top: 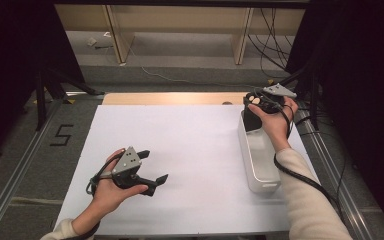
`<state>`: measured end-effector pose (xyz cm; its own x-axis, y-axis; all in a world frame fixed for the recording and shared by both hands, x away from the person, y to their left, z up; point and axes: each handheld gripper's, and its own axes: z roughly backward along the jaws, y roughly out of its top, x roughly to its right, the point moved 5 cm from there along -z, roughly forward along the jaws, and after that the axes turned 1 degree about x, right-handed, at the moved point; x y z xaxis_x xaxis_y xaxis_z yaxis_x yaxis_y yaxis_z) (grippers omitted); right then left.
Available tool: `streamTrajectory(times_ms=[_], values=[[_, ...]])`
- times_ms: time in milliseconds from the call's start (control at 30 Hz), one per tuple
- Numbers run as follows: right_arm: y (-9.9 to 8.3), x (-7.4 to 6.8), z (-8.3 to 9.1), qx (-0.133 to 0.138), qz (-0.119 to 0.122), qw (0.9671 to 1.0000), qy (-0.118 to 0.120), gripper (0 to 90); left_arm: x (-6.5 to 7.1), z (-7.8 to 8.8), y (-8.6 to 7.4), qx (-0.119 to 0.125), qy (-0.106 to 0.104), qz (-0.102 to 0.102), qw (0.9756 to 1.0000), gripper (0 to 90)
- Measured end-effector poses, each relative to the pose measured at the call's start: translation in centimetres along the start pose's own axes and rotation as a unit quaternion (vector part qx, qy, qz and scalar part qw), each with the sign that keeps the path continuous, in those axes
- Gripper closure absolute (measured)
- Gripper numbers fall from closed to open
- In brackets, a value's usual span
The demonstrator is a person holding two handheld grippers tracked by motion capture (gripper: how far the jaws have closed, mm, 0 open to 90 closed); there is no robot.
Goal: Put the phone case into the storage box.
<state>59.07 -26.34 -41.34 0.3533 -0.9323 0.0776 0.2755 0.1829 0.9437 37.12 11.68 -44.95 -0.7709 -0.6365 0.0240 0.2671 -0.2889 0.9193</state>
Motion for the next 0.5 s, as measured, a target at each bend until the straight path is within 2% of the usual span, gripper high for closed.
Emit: streamTrajectory(times_ms=[500], values=[[-0.4,0.01,-0.24,-0.014,-0.001,0.9999,0.0,13.6,0.03,-0.06,-0.02,-0.001,-0.002,0.001,1.0,1.9]])
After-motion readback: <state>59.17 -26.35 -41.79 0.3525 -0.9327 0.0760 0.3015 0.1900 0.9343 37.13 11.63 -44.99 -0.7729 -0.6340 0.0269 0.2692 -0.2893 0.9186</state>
